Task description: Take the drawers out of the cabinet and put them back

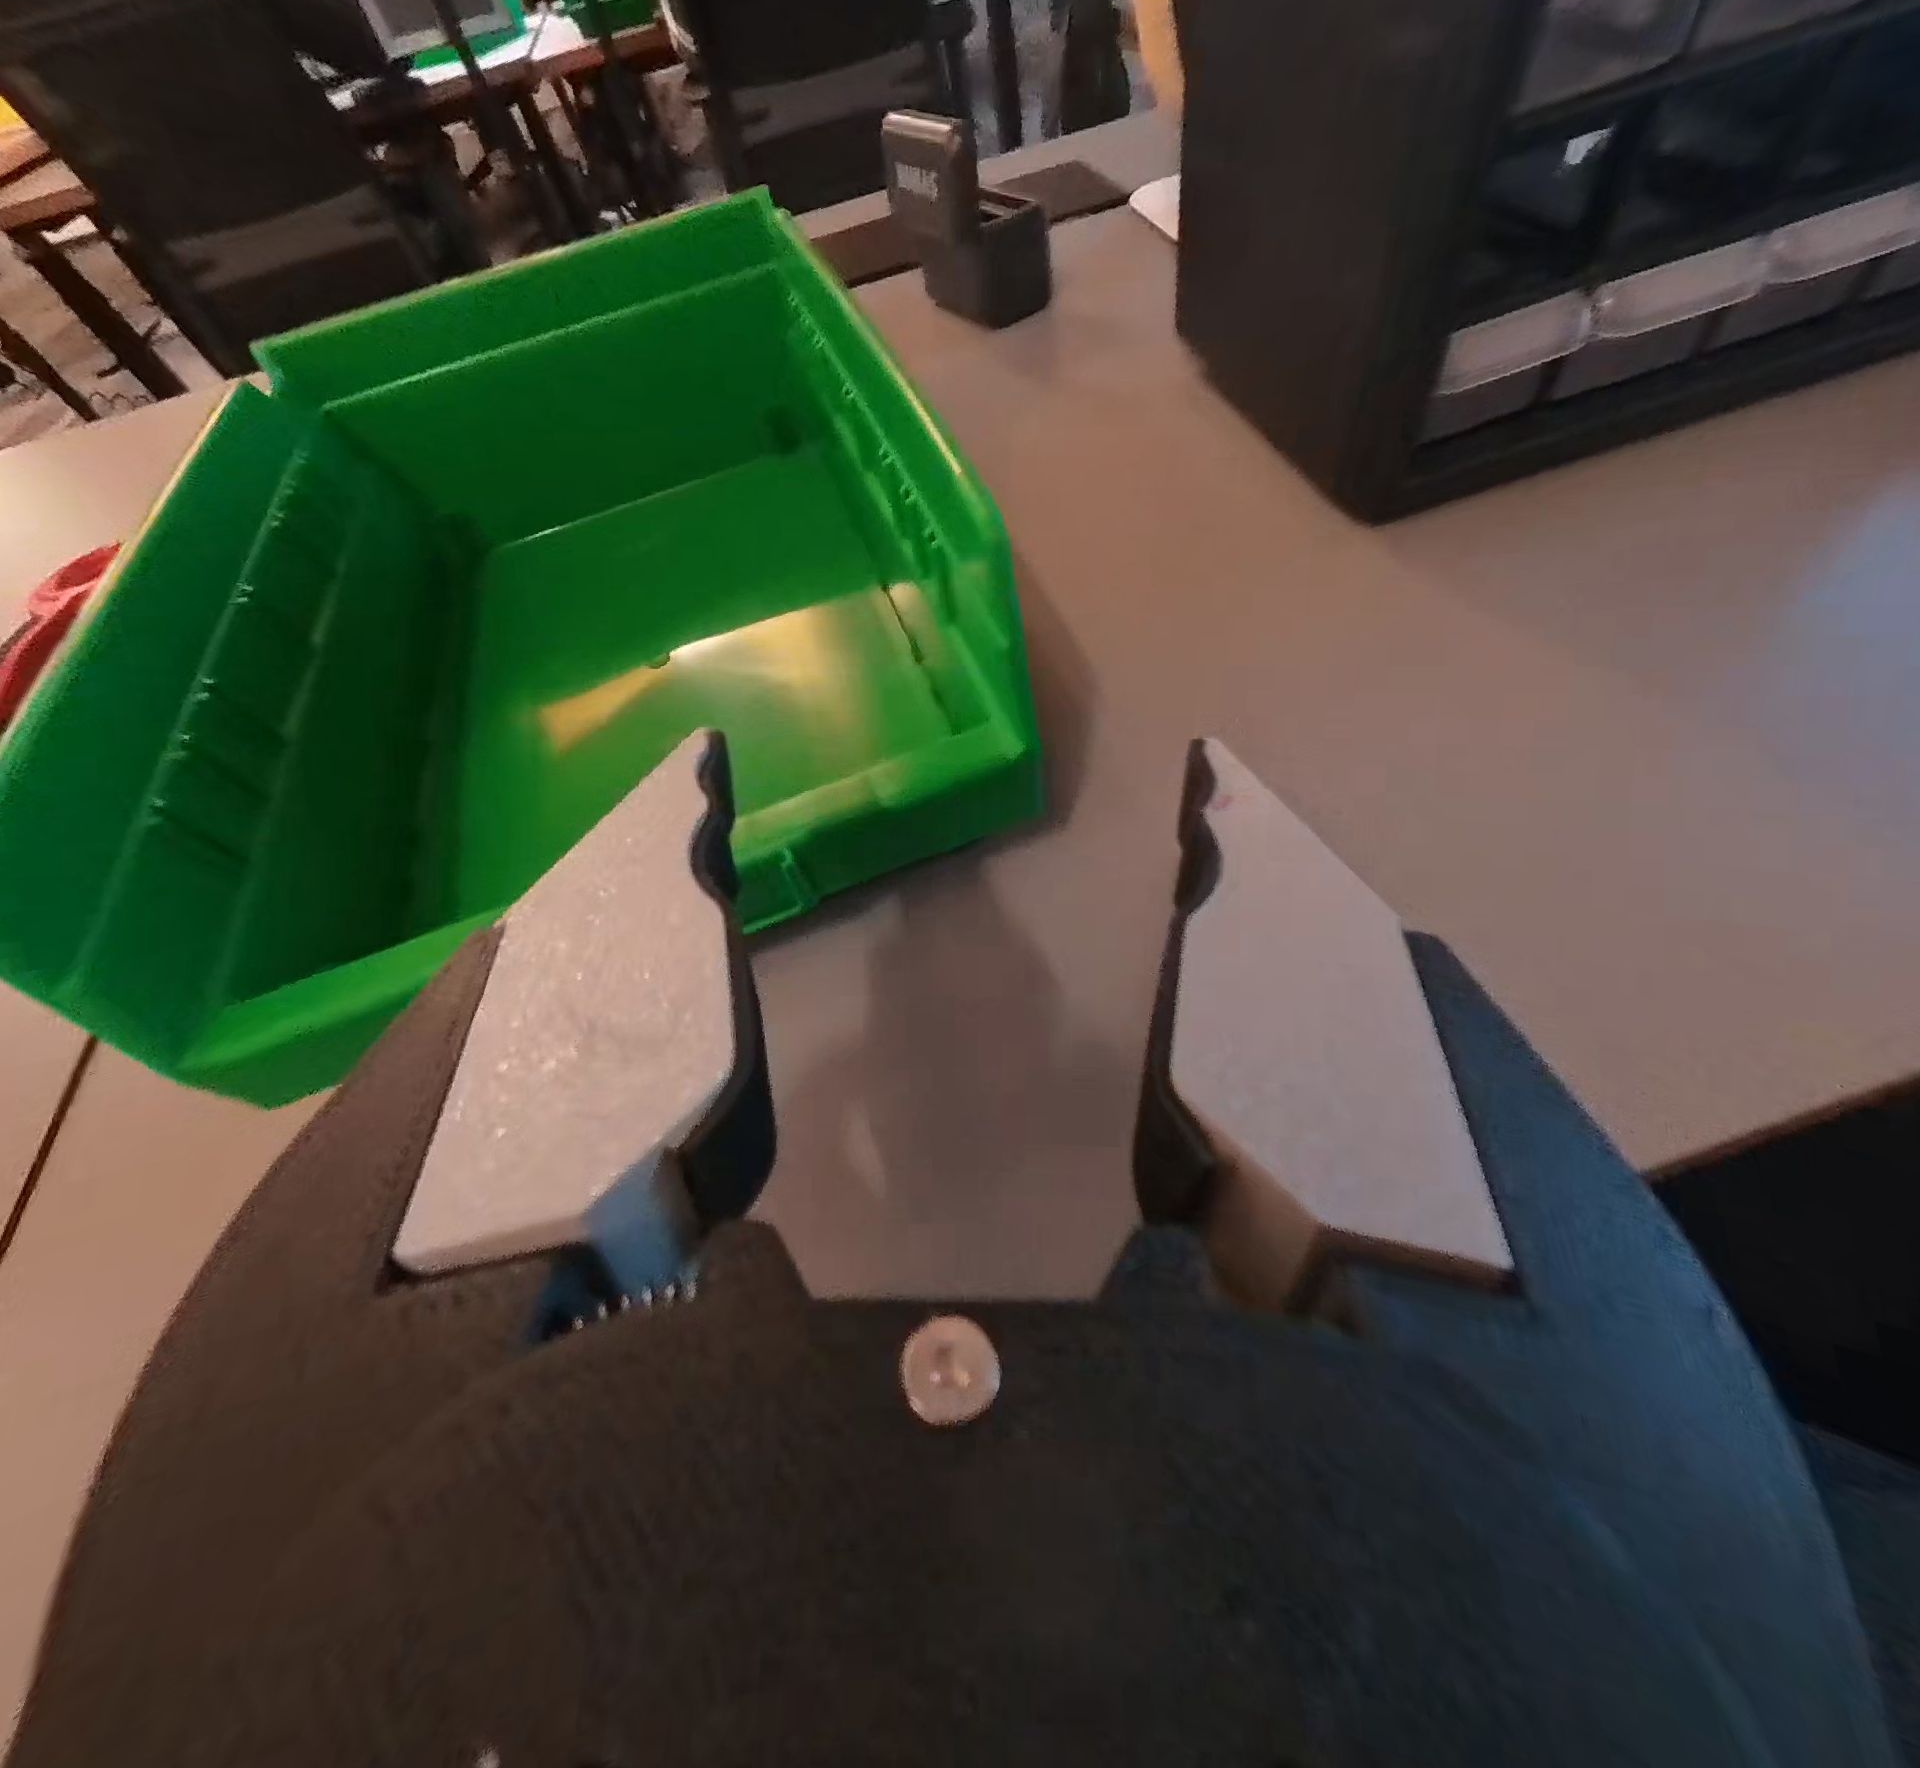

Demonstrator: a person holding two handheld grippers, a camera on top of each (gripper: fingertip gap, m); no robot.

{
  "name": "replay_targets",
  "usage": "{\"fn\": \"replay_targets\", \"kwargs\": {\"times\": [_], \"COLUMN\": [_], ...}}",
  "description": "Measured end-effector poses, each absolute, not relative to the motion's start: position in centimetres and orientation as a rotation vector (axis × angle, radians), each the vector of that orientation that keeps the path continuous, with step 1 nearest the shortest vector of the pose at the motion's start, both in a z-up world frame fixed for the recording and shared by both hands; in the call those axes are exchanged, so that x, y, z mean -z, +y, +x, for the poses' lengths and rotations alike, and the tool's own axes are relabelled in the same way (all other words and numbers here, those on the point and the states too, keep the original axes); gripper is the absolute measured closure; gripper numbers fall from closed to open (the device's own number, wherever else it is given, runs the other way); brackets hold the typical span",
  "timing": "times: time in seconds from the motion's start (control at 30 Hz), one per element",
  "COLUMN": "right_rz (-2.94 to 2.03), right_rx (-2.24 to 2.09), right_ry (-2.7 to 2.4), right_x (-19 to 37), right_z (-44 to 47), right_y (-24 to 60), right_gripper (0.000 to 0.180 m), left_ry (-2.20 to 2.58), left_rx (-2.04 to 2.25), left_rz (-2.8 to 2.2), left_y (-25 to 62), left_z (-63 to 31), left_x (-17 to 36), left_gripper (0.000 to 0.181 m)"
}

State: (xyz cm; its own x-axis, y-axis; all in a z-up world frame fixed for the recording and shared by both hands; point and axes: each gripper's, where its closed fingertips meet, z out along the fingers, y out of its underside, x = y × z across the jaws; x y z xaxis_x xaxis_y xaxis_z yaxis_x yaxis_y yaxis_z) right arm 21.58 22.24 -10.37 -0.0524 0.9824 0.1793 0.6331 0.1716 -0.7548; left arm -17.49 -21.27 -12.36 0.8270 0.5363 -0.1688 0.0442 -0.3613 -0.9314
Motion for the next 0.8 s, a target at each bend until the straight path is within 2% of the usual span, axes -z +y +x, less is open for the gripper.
{"fn": "replay_targets", "kwargs": {"times": [0.03,0.2,0.27,0.37,0.4,0.43,0.5,0.53,0.73,0.8], "right_rz": [-1.523,-1.614,-1.7,-1.827,-1.829,-1.813,-1.782,-1.79,-1.775,-1.798], "right_rx": [-0.718,-0.556,-0.45,-0.216,-0.092,-0.002,0.045,0.031,-0.217,-0.307], "right_ry": [-1.722,-1.528,-1.503,-1.513,-1.501,-1.489,-1.504,-1.515,-1.607,-1.589], "right_x": [10.2,12.6,14.9,18.4,18.9,18.9,18.8,18.8,18.4,17.8], "right_z": [21.0,17.5,16.0,15.4,15.8,16.0,16.3,16.5,18.5,19.0], "right_y": [20.8,19.9,20.5,22.3,23.5,24.4,24.7,24.5,20.6,20.0], "right_gripper": [0.083,0.084,0.08,0.1,0.107,0.114,0.129,0.129,0.14,0.147], "left_ry": [-0.434,-0.437,-0.477,-0.445,-0.402,-0.37,-0.391,-0.421,-0.402,-0.388], "left_rx": [-0.559,-0.702,-0.681,-0.755,-0.769,-0.789,-0.907,-0.892,-0.827,-0.815], "left_rz": [-1.893,-1.919,-1.937,-1.984,-1.992,-1.98,-1.967,-1.94,-1.912,-1.96], "left_y": [-20.8,-18.1,-16.8,-15.4,-15.0,-14.7,-15.9,-16.6,-18.7,-18.4], "left_z": [-17.8,-20.8,-22.1,-23.5,-23.3,-23.0,-23.7,-23.9,-23.4,-23.1], "left_x": [12.6,13.4,13.9,14.7,14.6,14.2,13.7,13.6,13.6,14.3], "left_gripper": [0.096,0.101,0.107,0.118,0.13,0.159,0.169,0.176,0.171,0.145]}}
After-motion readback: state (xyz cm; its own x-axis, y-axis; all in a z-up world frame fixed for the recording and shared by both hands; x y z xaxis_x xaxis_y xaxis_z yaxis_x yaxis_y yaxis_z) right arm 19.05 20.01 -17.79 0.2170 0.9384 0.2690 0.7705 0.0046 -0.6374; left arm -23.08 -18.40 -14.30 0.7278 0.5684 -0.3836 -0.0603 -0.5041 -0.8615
